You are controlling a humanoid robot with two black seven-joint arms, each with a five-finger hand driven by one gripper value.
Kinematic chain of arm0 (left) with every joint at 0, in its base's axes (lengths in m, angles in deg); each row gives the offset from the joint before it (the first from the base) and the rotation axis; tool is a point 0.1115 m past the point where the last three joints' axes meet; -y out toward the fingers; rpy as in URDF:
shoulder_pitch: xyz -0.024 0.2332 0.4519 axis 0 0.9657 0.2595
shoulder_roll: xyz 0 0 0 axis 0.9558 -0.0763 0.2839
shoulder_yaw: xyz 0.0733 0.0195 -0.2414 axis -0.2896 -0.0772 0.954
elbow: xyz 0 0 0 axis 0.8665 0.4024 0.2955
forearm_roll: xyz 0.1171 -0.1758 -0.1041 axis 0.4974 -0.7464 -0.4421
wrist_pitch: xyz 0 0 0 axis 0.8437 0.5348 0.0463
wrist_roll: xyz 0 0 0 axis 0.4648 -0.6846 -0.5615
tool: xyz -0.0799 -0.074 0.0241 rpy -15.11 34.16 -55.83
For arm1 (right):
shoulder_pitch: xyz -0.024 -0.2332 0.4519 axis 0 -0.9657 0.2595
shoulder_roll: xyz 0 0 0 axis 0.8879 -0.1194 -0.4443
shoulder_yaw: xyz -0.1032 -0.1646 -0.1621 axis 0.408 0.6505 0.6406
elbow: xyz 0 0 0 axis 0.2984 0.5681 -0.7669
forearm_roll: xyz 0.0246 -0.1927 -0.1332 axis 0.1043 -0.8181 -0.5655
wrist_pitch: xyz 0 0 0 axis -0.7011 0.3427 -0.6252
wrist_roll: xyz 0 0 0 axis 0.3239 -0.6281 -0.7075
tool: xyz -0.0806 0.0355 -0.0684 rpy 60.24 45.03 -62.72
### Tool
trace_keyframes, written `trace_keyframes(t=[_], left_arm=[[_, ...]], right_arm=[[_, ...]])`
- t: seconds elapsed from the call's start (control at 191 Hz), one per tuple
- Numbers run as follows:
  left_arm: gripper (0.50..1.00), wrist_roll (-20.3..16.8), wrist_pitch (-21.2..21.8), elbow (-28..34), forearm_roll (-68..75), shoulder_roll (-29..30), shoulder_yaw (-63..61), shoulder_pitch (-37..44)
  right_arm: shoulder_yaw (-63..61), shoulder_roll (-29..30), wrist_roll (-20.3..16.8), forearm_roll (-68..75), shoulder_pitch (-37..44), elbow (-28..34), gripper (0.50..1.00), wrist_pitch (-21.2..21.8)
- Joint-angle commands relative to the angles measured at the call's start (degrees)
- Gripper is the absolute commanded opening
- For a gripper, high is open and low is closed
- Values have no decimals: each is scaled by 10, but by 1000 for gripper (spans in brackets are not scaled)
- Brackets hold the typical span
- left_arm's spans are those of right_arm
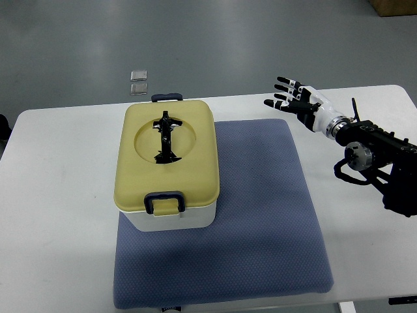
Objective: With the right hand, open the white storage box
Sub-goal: 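Raise the right hand and move it toward the yellow-lidded box, then lower the right hand onto the black handle atop the yellow lid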
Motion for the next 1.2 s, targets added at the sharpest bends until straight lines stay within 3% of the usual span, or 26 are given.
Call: trace_keyframes(t=[0.0, 0.713, 0.934, 1.196], left_arm=[[1000, 0, 0, 0, 0, 0, 0, 0], [1000, 0, 0, 0, 0, 0, -1, 0], [1000, -1, 0, 1, 0, 0, -1, 0], [1000, 0, 0, 3, 0, 0, -2, 0]], right_arm=[[1, 0, 0, -1, 2, 0, 917, 2], [7, -8, 14, -67, 65, 1, 919, 23], [20, -9, 60, -248, 120, 1, 917, 58], [101, -21, 125, -331, 238, 16, 917, 105]])
